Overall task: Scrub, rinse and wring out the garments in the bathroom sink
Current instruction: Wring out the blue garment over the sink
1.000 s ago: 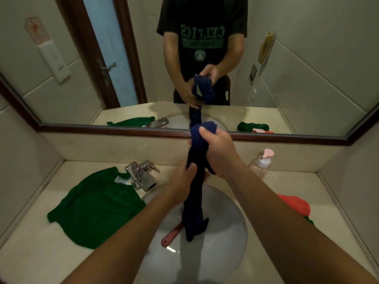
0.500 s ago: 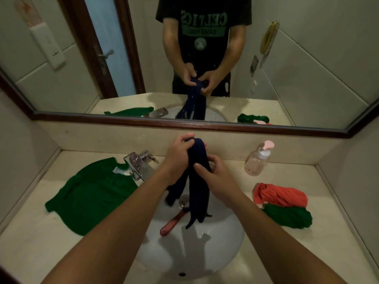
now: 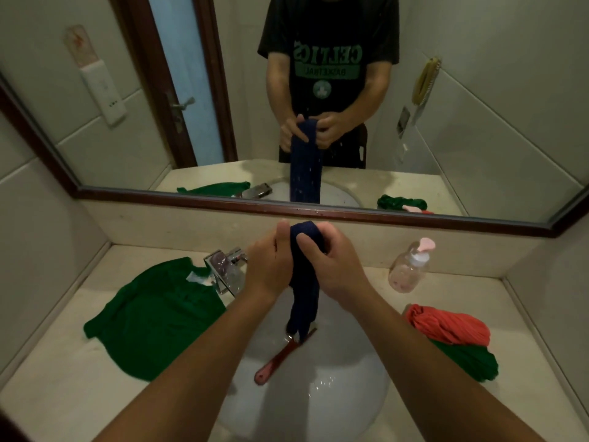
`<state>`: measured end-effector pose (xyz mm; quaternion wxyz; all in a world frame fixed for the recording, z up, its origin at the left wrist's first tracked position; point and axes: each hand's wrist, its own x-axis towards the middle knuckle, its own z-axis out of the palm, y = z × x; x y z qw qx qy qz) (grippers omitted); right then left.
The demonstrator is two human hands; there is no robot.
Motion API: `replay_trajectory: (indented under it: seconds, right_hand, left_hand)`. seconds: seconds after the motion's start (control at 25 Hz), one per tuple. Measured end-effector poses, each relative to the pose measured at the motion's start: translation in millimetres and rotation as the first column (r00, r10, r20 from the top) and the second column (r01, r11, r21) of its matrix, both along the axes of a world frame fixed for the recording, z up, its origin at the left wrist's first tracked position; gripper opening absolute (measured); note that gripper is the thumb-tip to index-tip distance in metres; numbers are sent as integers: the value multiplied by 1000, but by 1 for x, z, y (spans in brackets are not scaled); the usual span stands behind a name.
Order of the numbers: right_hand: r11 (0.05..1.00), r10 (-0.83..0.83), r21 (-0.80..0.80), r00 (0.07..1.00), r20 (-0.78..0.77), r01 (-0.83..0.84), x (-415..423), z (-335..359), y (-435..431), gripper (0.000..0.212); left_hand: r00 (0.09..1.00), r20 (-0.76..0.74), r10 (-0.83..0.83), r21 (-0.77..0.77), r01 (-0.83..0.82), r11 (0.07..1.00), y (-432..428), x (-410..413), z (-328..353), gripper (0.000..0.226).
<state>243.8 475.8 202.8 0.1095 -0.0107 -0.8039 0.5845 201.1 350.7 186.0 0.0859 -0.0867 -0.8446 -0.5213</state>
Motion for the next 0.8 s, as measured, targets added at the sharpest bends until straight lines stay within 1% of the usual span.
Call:
replay_trajectory:
  seconds: [0.08,0.12,0.16,0.2,0.24,0.28,0.32,0.36,0.4,0.44,0.48,0.52,0.56,0.6,0.64,0.68,0.72,0.76,0.8]
  right_hand:
    - [999,-38,33,998,-42,40,-3,-4,1,19]
    - [998,-55,8,997,-53,55,-4,-4,0,22]
    - [997,-69,-50,996,-50,66,-6,-1,-2,22]
    - [991,-85,-109,996,-41,81,-7,1,-3,20]
    - [982,-114,-154,993,-31,108,-8,2,-3,19]
    - [972,-146,-192,989,-25,139,-10,-1,0,19]
    - [962,-159,-225,987,-12,153,-11,-3,4,21]
    - [953,-157,-262,988,10,154,-11,-5,7,23]
    - [942,-135,-304,990,40,141,-11,-7,11,25]
    - [927,-106,-356,993,49,117,-11,-9,15,27]
    - [913,-83,-397,996,37,91,-11,-10,16,26]
    - [900,-73,-431,997,13,71,-10,-7,15,24]
    - [889,-83,-451,997,-4,72,-11,-2,12,19]
    - [881,-106,-463,994,2,95,-12,3,9,14]
    - [874,-130,-467,991,41,133,-12,7,9,12]
    - [857,-165,-478,981,103,194,-14,5,11,16]
    - [835,-213,-478,961,173,271,-14,1,15,22]
    - [828,-295,-417,923,246,375,-12,-7,21,28]
    - [827,-387,-305,872,301,472,-9,-19,26,33]
  left_hand:
    - [1000,26,-9,197,4,980,13,1,9,65]
    - [997,68,-49,276,28,961,19,2,15,64]
    - [990,98,-103,304,68,950,24,2,20,63]
    - [982,108,-154,258,122,959,26,0,26,62]
    - [977,91,-191,134,178,975,25,-4,32,60]
    - [975,53,-215,-42,217,975,21,-9,37,59]
    - [974,5,-225,-226,220,949,17,-14,41,57]
    - [972,-52,-230,-353,198,914,12,-20,42,53]
    - [965,-76,-252,-385,205,900,8,-27,39,48]
    - [948,-58,-313,-336,277,900,6,-31,35,43]
    - [911,-1,-412,-229,401,887,8,-32,31,53]
    - [860,55,-507,-43,509,859,13,-30,28,71]
    - [824,90,-559,154,543,825,22,-28,22,80]
    - [826,89,-557,292,513,807,32,-21,18,75]
    - [862,92,-499,363,437,823,43,-14,15,60]
    - [915,87,-394,373,337,864,54,-8,13,46]
    - [953,97,-287,349,237,907,61,-7,9,41]
    - [970,119,-210,324,162,932,64,-5,4,42]
    - [974,143,-174,319,121,940,65,-5,-1,42]
